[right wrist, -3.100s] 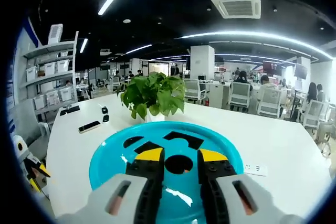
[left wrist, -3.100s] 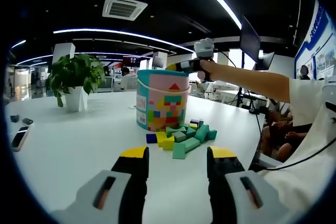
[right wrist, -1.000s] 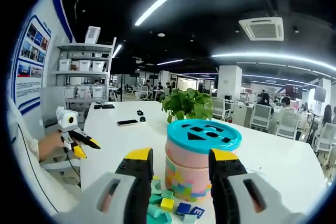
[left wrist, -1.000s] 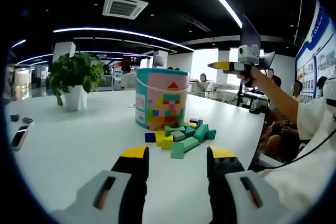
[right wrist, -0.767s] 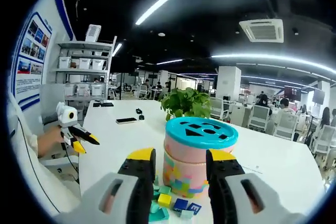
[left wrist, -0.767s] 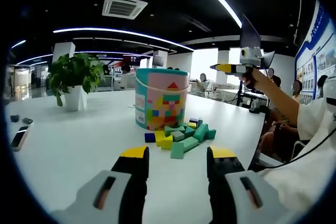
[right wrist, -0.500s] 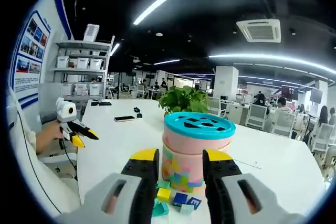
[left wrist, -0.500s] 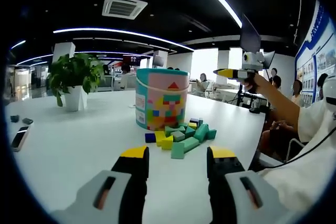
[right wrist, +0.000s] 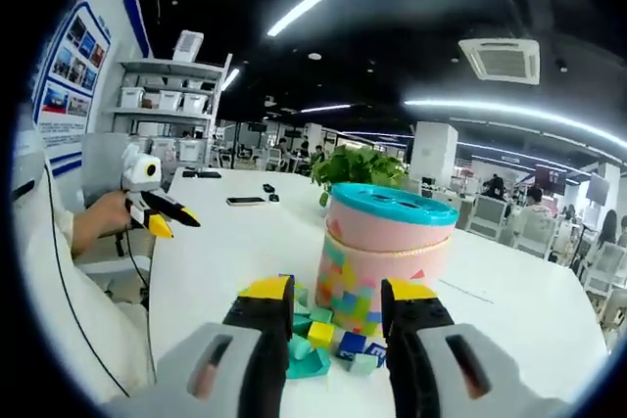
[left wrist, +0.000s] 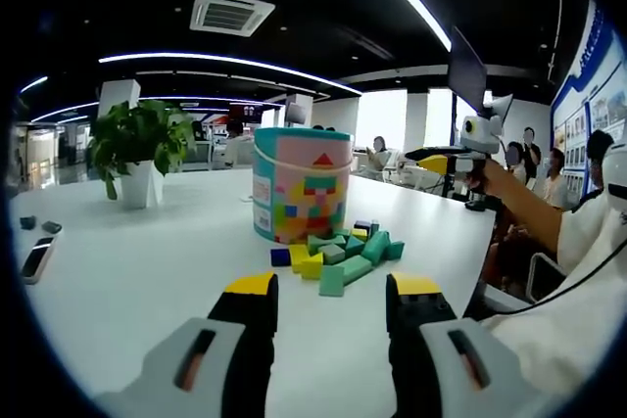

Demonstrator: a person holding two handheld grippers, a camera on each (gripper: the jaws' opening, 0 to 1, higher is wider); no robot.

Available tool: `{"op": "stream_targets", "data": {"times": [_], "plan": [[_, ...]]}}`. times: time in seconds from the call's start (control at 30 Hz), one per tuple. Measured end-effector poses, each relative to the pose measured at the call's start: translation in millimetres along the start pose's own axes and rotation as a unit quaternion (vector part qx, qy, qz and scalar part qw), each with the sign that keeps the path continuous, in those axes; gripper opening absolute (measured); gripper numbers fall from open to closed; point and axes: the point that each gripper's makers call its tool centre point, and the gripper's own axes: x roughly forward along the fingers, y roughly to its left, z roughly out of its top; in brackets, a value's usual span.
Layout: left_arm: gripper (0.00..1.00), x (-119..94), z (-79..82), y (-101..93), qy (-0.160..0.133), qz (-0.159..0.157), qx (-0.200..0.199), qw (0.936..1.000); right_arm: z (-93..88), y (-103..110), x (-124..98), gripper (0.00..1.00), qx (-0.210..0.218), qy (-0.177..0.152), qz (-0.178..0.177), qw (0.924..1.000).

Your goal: Arrange the toys in the designated storage area by placing each visible toy with the group until no toy remains scattered across the table.

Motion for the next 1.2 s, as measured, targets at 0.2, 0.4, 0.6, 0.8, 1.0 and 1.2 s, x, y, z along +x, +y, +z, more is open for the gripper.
{"op": "stream_targets", "data": {"times": [0.2,0.4,0.6,0.8,1.0,1.2], "plan": [[0.45,0,-0.6,-1.0,0.001,-0.001,0.000,1.0000,-13.2,12,-1,0.34,-0.008,0.001,-0.004,1.0000],[0.45,-1,1.4,-0.7,-0.003,0.001,0.001,1.0000,-25.4,21,3,0.34,0.005,0.009,0.003,0.9999],[0.45,2,-3.1,-0.4,0.005,0.004,0.005,1.0000,-37.5,34,8,0.34,0.002,0.021,0.011,0.9997],[0.46,4,-22.6,5.8,0.087,0.057,0.129,0.9861,-44.5,48,17,0.33,-0.009,0.028,0.023,0.9993],[0.46,8,-16.8,-2.4,0.064,0.042,0.107,0.9913,-52.0,53,24,0.33,-0.029,0.045,0.030,0.9981],[0.43,6,-9.4,-2.9,0.038,0.032,0.086,0.9950,-73.2,52,28,0.30,-0.014,0.079,0.019,0.9966]]}}
